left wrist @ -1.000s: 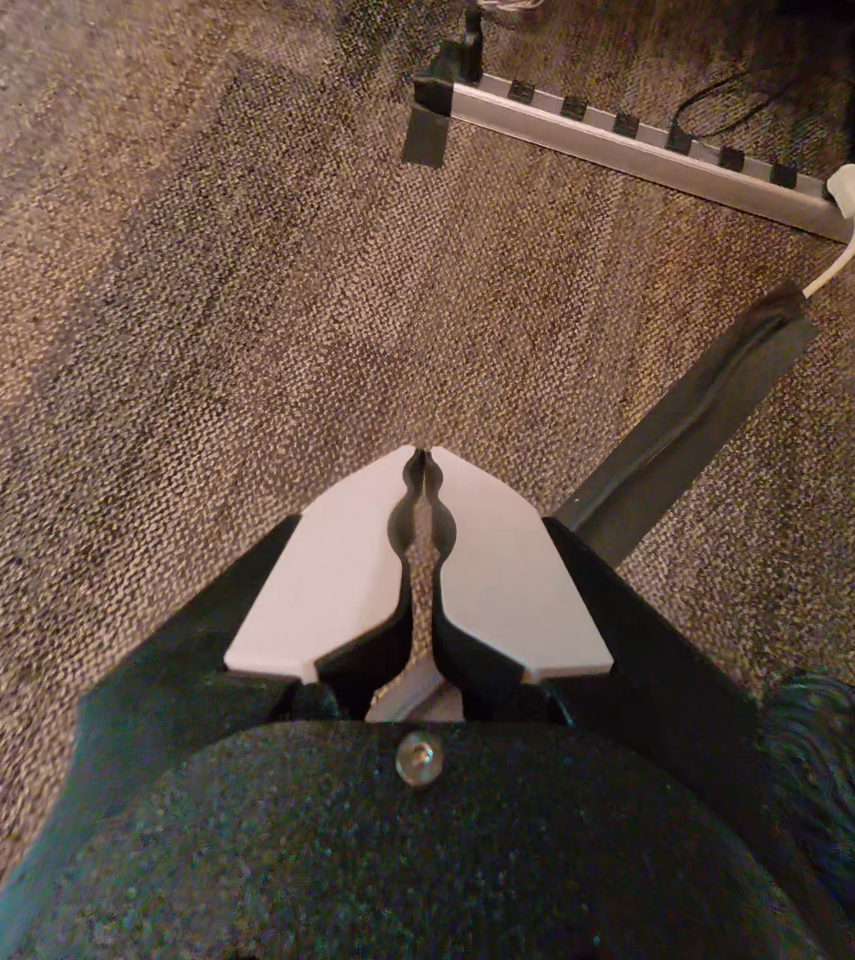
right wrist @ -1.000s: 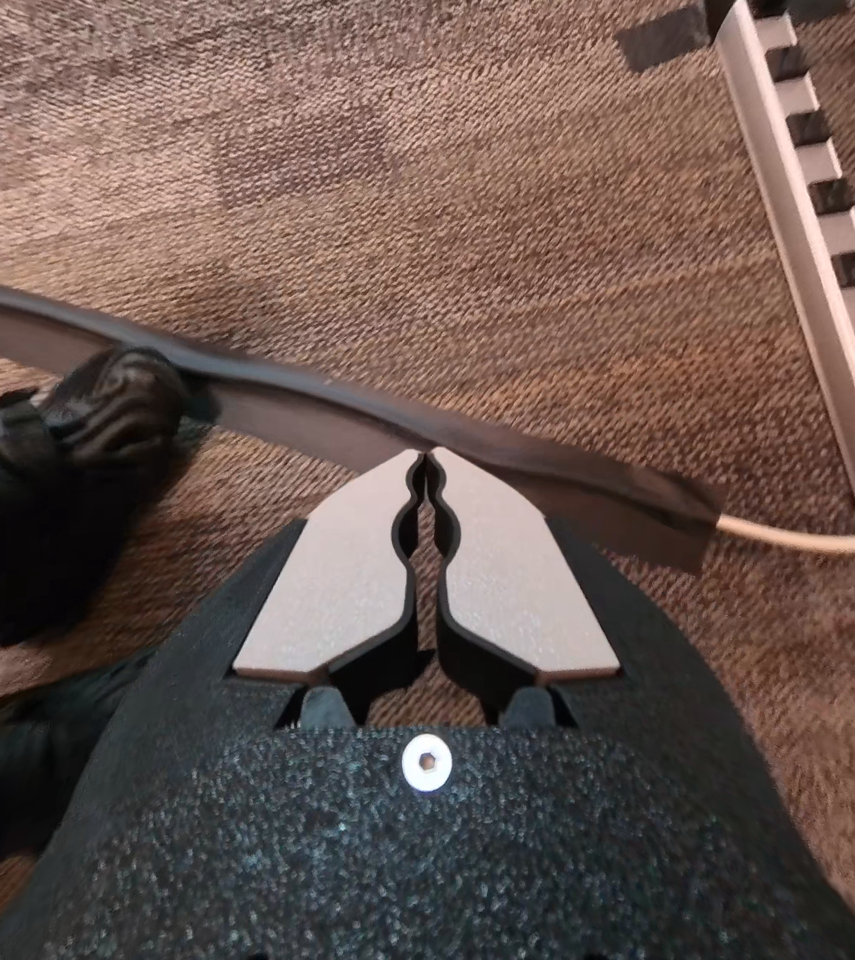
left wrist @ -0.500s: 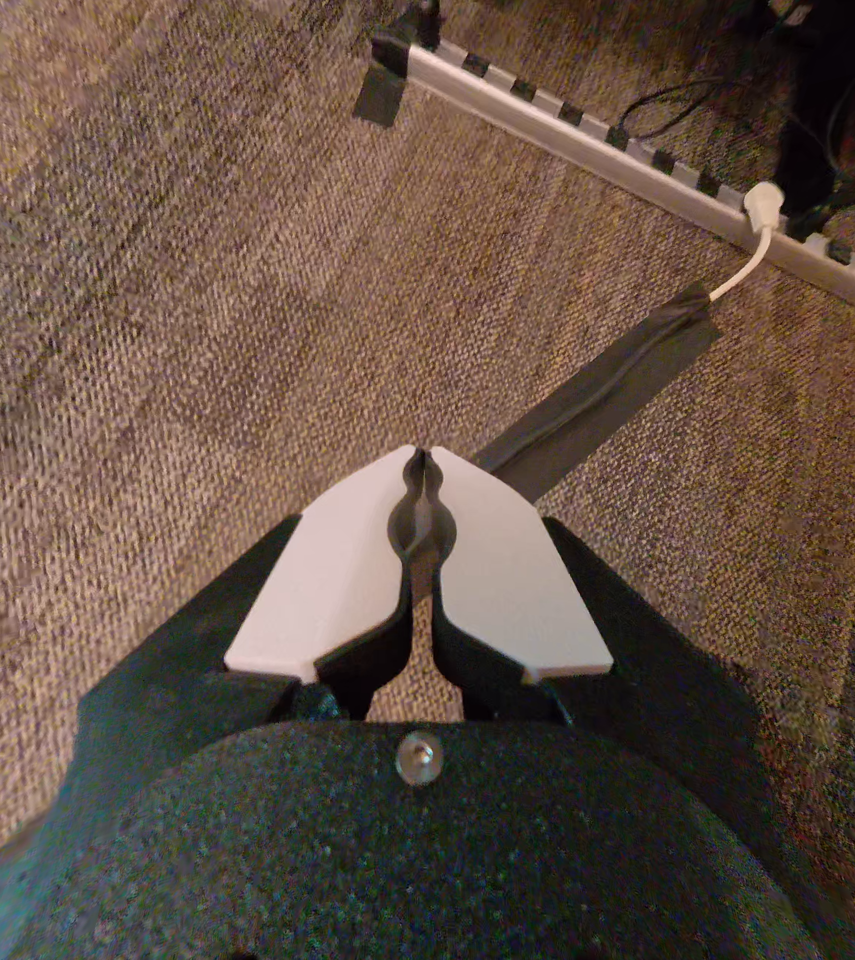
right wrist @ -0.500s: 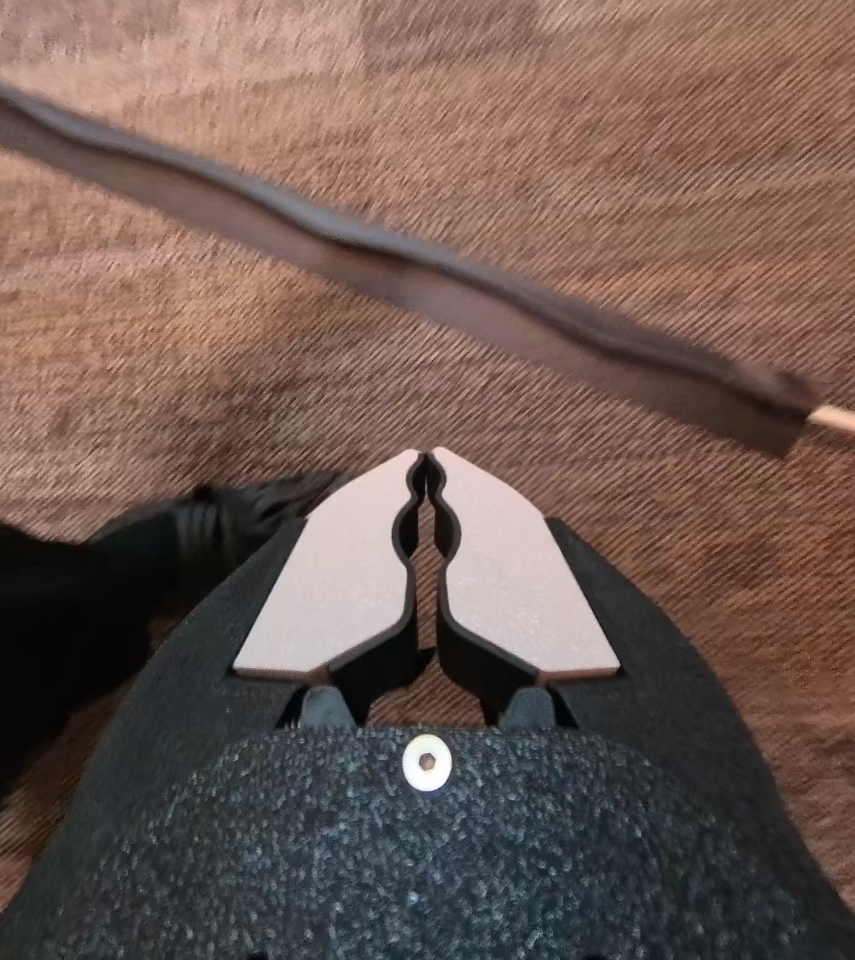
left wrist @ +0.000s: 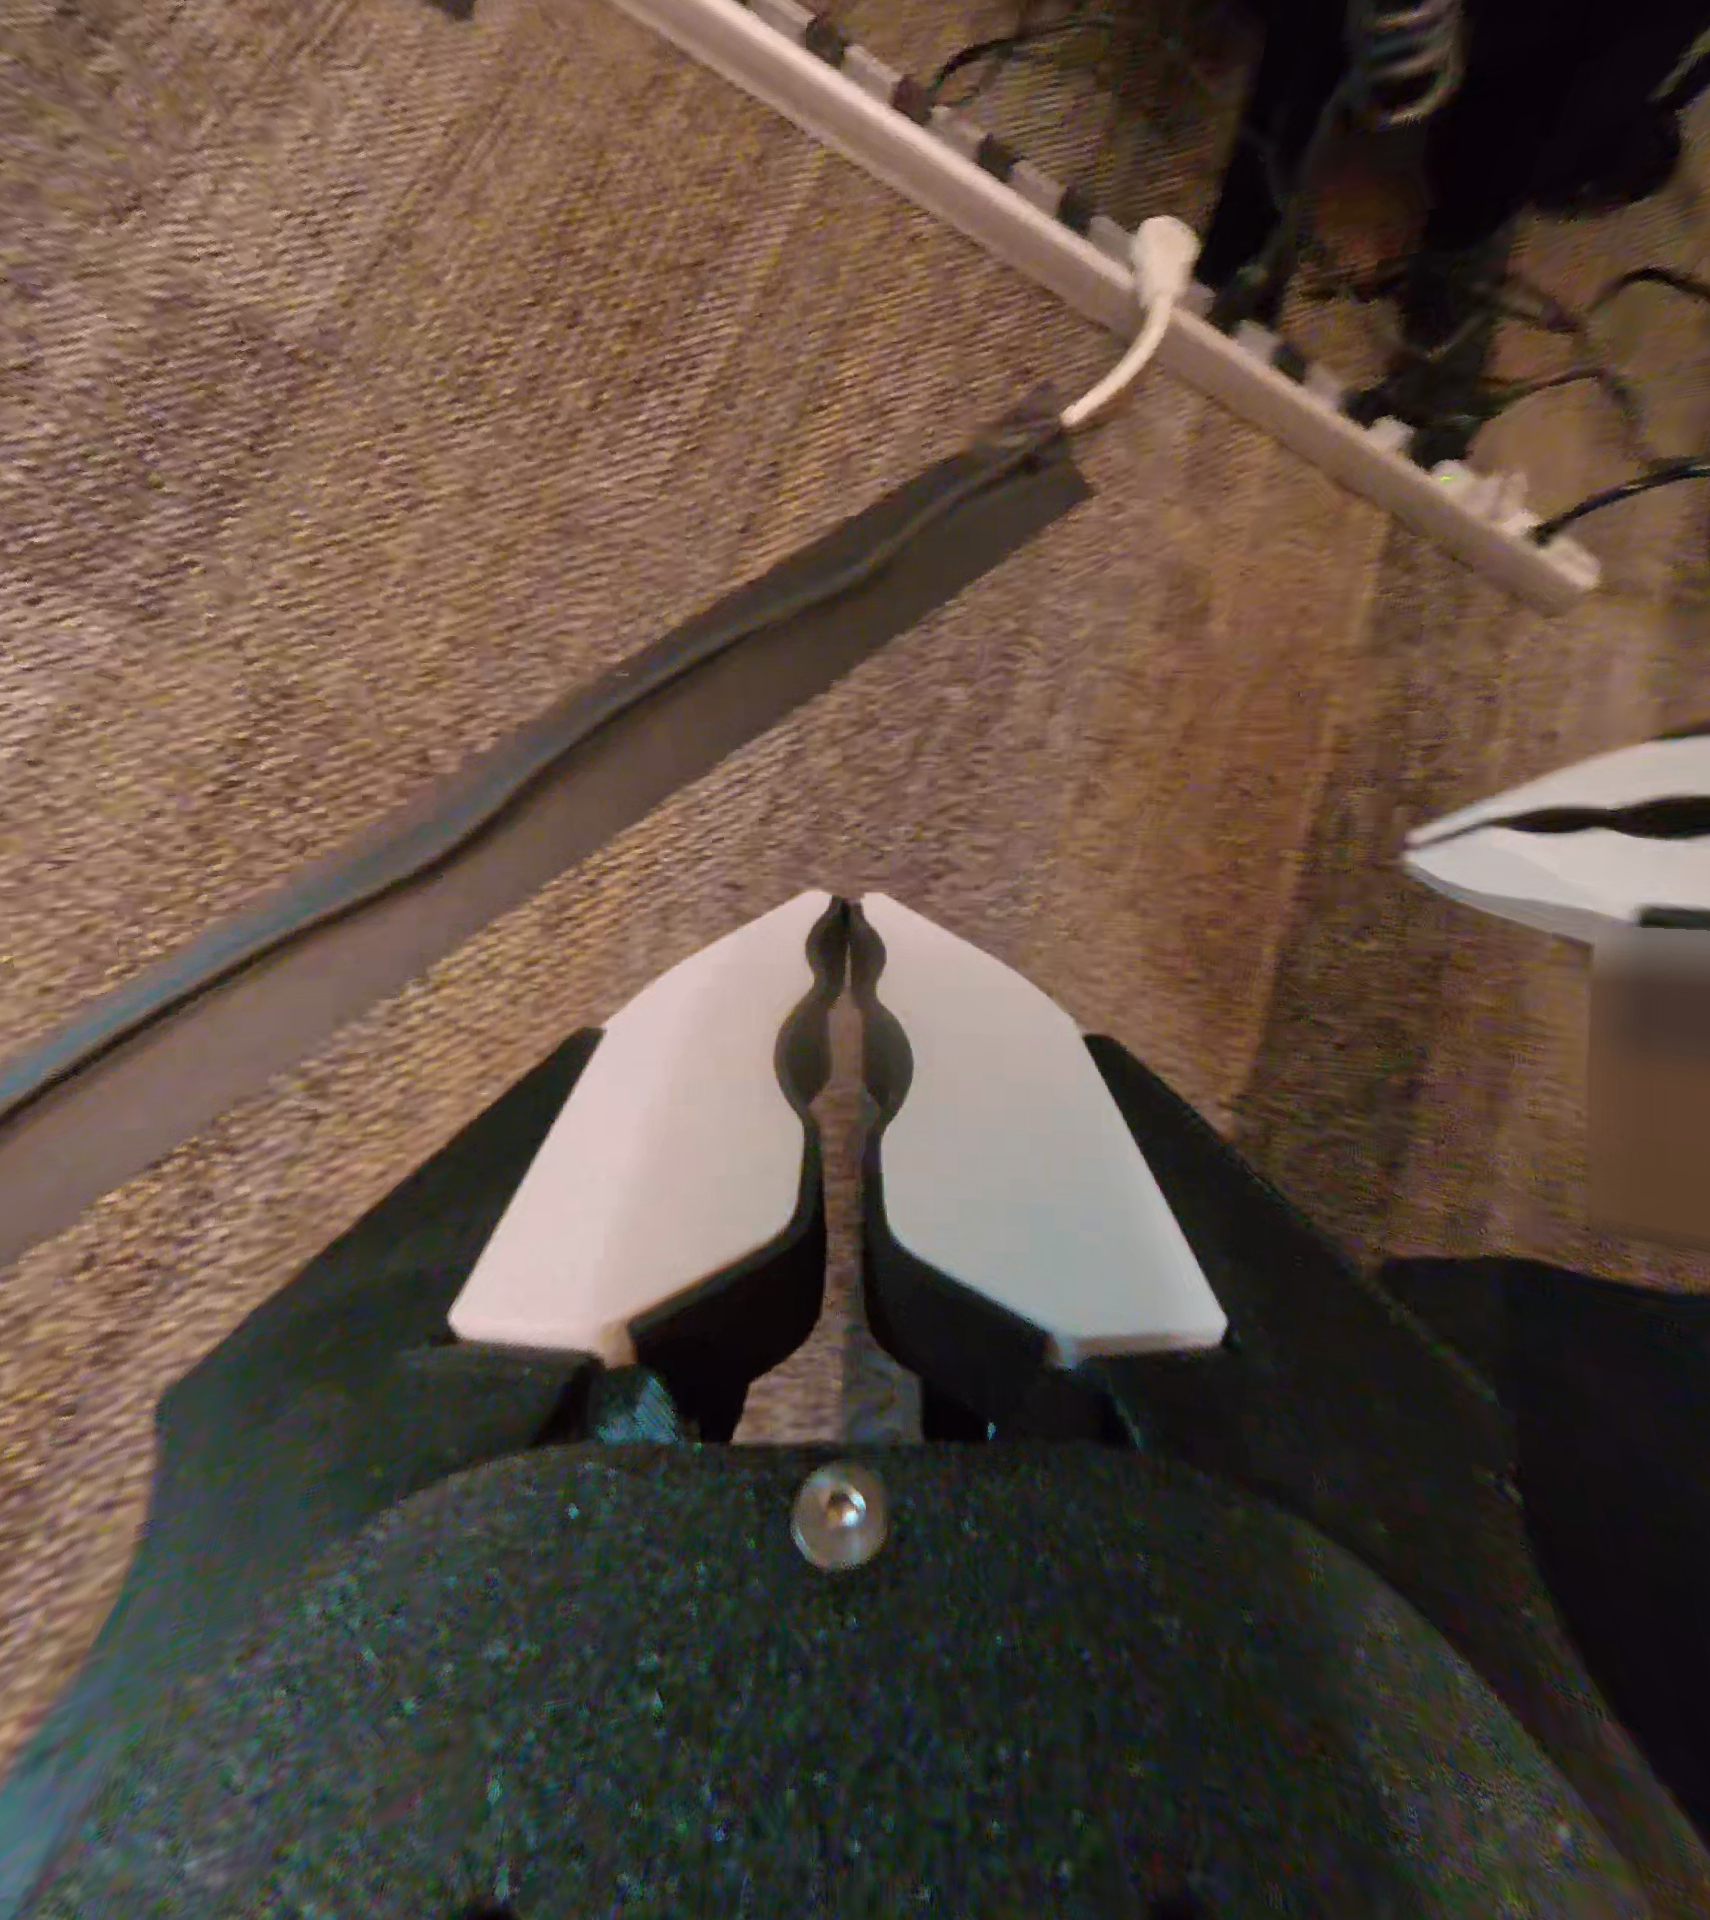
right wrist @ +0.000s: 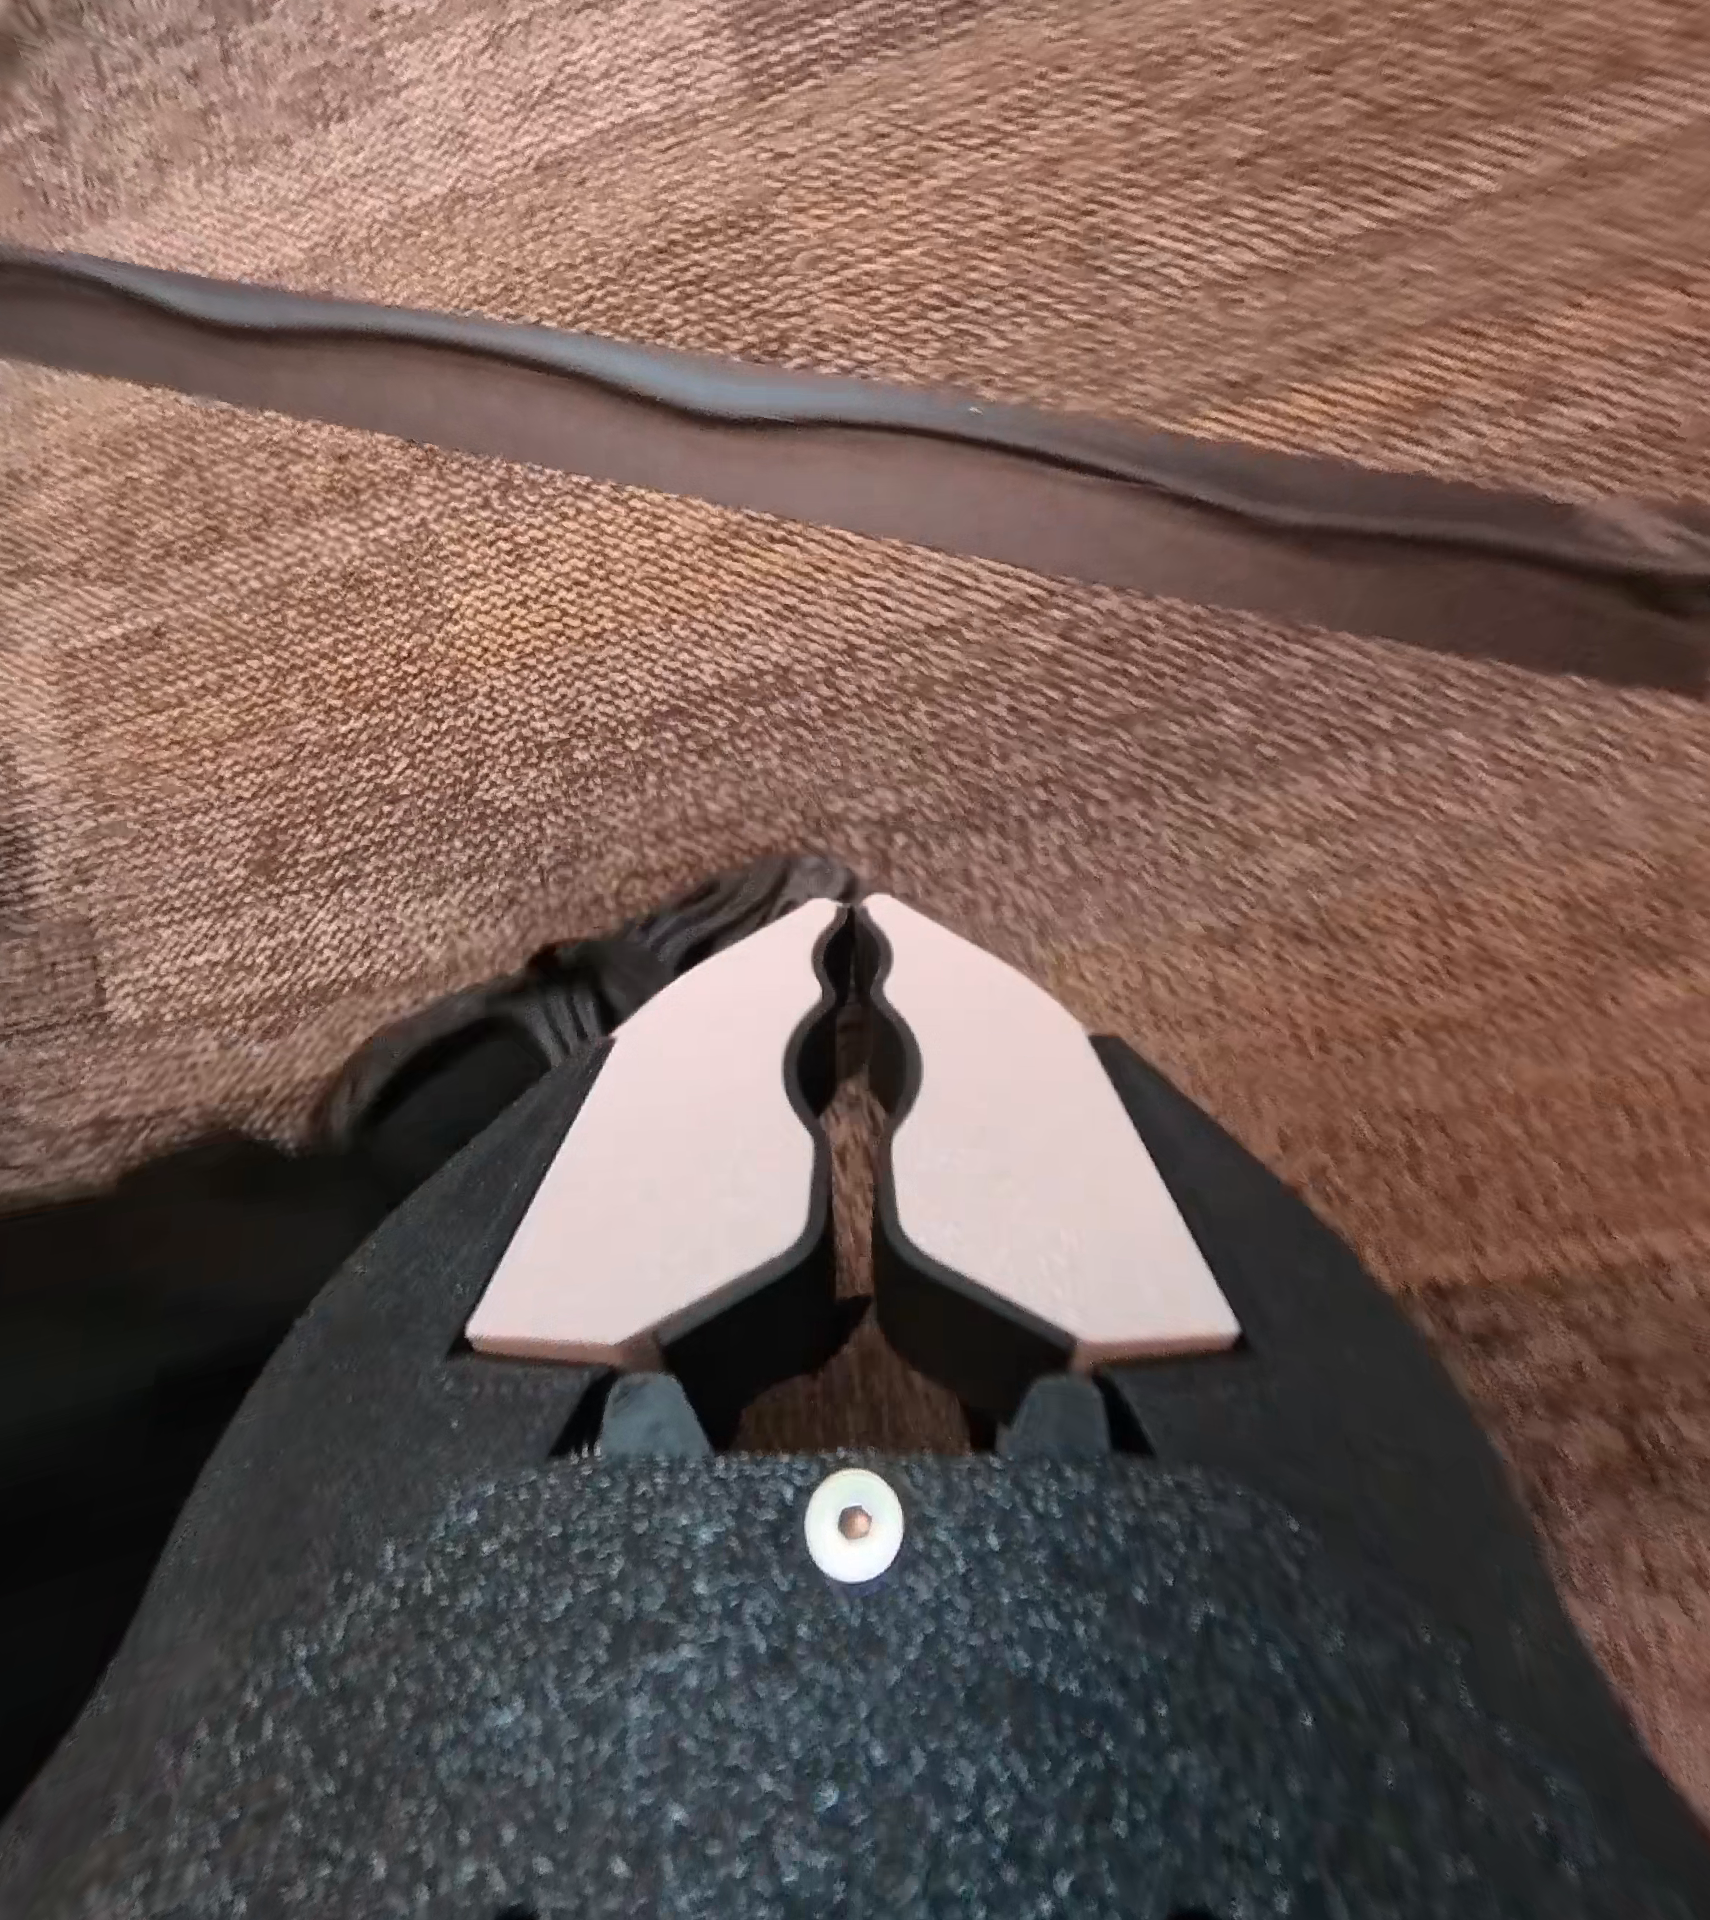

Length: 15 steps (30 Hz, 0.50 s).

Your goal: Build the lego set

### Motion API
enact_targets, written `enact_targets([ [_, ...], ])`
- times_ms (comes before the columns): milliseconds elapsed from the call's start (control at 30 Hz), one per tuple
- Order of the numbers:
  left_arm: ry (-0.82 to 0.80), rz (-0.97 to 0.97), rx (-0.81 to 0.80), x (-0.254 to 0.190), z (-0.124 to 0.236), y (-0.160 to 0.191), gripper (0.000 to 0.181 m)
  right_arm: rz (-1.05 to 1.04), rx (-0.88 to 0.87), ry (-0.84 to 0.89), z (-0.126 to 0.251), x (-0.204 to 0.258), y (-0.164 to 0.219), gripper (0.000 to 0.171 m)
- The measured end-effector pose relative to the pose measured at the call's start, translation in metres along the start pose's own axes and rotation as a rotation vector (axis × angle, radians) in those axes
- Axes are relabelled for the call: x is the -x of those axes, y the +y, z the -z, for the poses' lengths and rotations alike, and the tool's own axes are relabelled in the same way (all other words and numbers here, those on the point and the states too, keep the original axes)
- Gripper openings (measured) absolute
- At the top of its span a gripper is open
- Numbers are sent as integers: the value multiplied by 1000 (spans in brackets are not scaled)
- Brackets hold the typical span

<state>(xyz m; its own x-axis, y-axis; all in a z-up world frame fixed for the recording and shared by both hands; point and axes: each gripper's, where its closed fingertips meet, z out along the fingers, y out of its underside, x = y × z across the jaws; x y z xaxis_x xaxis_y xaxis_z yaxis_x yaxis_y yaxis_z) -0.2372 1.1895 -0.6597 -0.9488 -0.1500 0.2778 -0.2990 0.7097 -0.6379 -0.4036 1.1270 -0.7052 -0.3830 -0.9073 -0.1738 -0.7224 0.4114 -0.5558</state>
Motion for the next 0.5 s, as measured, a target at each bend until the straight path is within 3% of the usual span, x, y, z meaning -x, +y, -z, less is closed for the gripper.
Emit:
enact_targets([
  [133,246,-29,76,-114,17,18,0,116,71,19,61,-37,26,0],
  [267,516,-243,177,-223,21,40,0,195,158,10,94,-74,70,0],
  [367,567,-525,202,-273,3,58,0,279,195,-43,94,-89,104,0],
  [500,515,-663,130,-330,-37,32,0,430,120,-111,88,-103,101,0],
])
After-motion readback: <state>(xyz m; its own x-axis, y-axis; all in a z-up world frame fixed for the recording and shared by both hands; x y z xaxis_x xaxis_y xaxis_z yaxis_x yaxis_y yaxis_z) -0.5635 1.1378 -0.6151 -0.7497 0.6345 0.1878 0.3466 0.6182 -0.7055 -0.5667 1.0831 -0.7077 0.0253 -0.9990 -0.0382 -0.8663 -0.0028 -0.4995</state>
